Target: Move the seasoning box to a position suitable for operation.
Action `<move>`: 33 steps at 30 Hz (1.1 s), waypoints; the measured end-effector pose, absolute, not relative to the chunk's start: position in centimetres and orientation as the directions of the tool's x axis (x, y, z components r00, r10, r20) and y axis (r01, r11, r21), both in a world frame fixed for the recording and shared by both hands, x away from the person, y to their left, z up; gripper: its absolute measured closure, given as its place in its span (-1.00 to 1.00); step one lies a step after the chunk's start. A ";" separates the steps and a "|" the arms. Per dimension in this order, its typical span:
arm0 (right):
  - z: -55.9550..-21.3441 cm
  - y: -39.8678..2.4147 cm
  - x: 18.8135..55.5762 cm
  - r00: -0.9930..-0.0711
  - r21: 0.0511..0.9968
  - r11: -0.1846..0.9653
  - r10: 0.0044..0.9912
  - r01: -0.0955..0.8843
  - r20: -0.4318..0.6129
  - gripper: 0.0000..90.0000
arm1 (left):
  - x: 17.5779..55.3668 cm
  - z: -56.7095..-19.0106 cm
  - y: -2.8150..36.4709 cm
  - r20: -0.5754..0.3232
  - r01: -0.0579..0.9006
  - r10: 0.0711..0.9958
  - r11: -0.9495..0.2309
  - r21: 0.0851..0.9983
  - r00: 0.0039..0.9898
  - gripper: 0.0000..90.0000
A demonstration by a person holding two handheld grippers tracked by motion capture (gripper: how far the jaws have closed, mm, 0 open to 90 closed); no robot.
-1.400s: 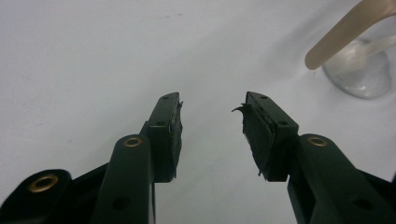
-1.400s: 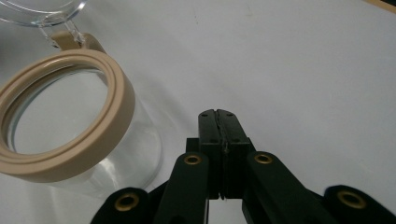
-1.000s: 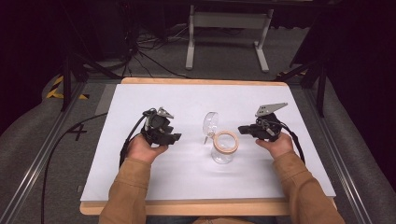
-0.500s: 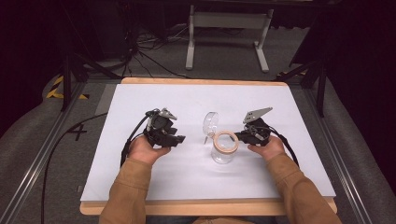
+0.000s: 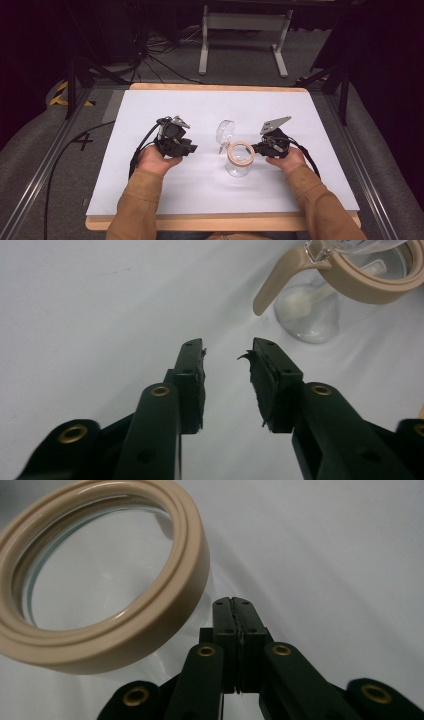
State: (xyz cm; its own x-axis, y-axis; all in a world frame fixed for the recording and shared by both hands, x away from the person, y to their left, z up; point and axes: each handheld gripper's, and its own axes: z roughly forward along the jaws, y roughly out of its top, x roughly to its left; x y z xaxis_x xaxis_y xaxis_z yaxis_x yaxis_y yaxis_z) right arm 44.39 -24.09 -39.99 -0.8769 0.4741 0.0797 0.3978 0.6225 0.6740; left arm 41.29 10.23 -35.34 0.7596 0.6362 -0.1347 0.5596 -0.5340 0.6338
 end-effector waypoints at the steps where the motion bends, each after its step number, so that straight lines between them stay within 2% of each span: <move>1: -40.0 -24.1 44.3 -0.879 0.672 0.626 0.470 0.394 0.078 1.00 | 41.3 -35.3 10.2 -0.137 0.561 0.637 -0.532 0.635 0.759 0.58; 5: -40.0 -24.1 43.7 -0.875 0.665 0.629 0.478 0.402 0.077 1.00 | 41.6 -35.1 10.1 -0.146 0.561 0.628 -0.536 0.631 0.764 0.68; 14: -39.9 -24.1 42.3 -0.882 0.655 0.644 0.466 0.396 0.074 1.00 | 42.6 -35.0 9.5 -0.220 0.584 0.604 -0.510 0.632 0.766 0.75; 19: -40.1 -24.0 41.4 -0.885 0.641 0.658 0.459 0.395 0.073 1.00 | 42.8 -34.7 9.1 -0.190 0.542 0.577 -0.530 0.652 0.794 0.98; 29: -40.2 -23.6 40.1 -0.897 0.633 0.675 0.435 0.381 0.076 1.00 | 43.4 -34.7 8.7 -0.218 0.553 0.575 -0.509 0.659 0.789 0.99; 33: -40.2 -23.3 39.5 -0.902 0.627 0.683 0.425 0.375 0.077 1.00 | 43.6 -34.8 8.5 -0.259 0.565 0.564 -0.476 0.674 0.784 0.99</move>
